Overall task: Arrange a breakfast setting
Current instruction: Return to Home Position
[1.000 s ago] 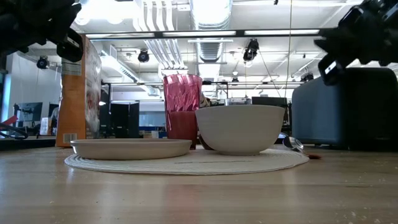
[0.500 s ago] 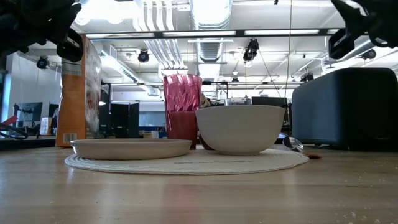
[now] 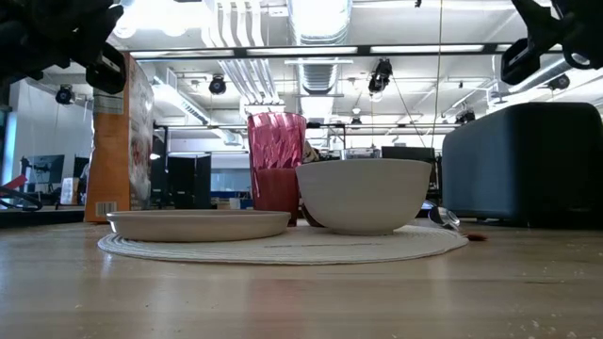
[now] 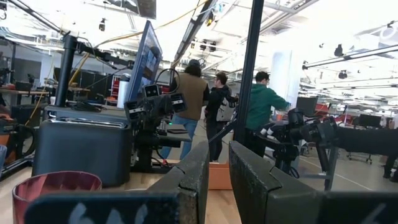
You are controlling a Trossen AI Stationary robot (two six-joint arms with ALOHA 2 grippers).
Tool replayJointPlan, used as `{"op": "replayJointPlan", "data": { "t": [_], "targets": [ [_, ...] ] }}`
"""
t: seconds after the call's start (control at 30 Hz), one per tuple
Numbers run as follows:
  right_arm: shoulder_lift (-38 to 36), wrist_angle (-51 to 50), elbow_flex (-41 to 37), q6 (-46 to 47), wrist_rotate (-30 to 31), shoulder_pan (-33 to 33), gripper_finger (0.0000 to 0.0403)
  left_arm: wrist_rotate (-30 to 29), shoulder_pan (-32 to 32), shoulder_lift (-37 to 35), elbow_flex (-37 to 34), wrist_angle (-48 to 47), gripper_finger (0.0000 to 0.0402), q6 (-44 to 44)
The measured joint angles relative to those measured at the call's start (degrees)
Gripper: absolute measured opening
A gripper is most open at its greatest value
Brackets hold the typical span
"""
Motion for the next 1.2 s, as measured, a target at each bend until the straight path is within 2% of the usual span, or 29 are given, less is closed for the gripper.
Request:
{"op": "replayJointPlan", "data": {
  "t": [0.2,0.8,1.2],
  "targets": [
    [0.00,0.08,0.00,0.00,-0.01,-2.81,0.0061,0.04,0.83,0.00,0.00,0.01,0.0045,0.00],
    [-0.02,0.08,0.00,0.00,0.02,-24.51,0.0061,0.02,11.07,0.00,0.00,0.00,0.0045,0.00],
    [-0.04,0.04,0.00,0.00,0.04,-37.95,0.0061,0.04,22.50,0.00,0.00,0.02,0.0045,0.00]
  ]
}}
